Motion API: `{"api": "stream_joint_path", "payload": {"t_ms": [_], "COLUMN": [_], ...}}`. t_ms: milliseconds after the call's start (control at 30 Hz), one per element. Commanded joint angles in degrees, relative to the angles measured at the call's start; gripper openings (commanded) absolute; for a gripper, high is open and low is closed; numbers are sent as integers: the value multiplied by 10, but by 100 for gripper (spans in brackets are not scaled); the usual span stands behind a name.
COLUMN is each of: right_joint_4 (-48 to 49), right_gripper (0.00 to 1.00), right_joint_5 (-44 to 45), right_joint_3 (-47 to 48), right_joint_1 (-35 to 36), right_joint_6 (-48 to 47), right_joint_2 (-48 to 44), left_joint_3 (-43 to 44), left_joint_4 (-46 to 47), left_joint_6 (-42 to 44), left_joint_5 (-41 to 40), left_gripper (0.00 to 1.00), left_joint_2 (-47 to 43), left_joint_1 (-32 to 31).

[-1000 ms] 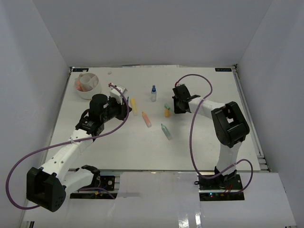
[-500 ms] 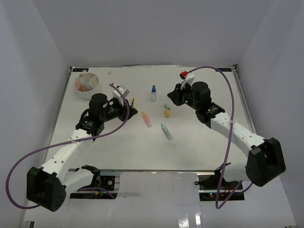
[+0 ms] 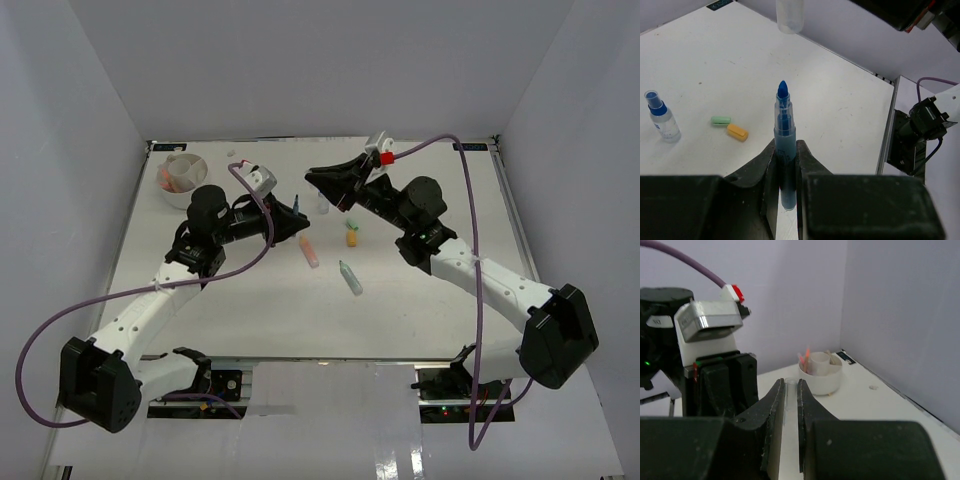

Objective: Sort the stationery into containers
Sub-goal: Close the pen cap on the pen.

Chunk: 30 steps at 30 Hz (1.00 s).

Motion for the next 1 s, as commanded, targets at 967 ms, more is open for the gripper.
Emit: {"api": "stream_joint_path", "payload": {"t_ms": [967], "right_joint_4": [188], "right_gripper": [8], "right_joint_5": [-44], "right_joint_3": [-15], "right_joint_1": [68], "right_joint_6": [93], "right_joint_2": [47], "left_joint_3": [-93], "left_joint_4": [80], "left_joint_6": [11], "left_joint_5": [-12], "left_gripper": [0], "left_joint_2": [-97], "left_joint_1": [-2]}}
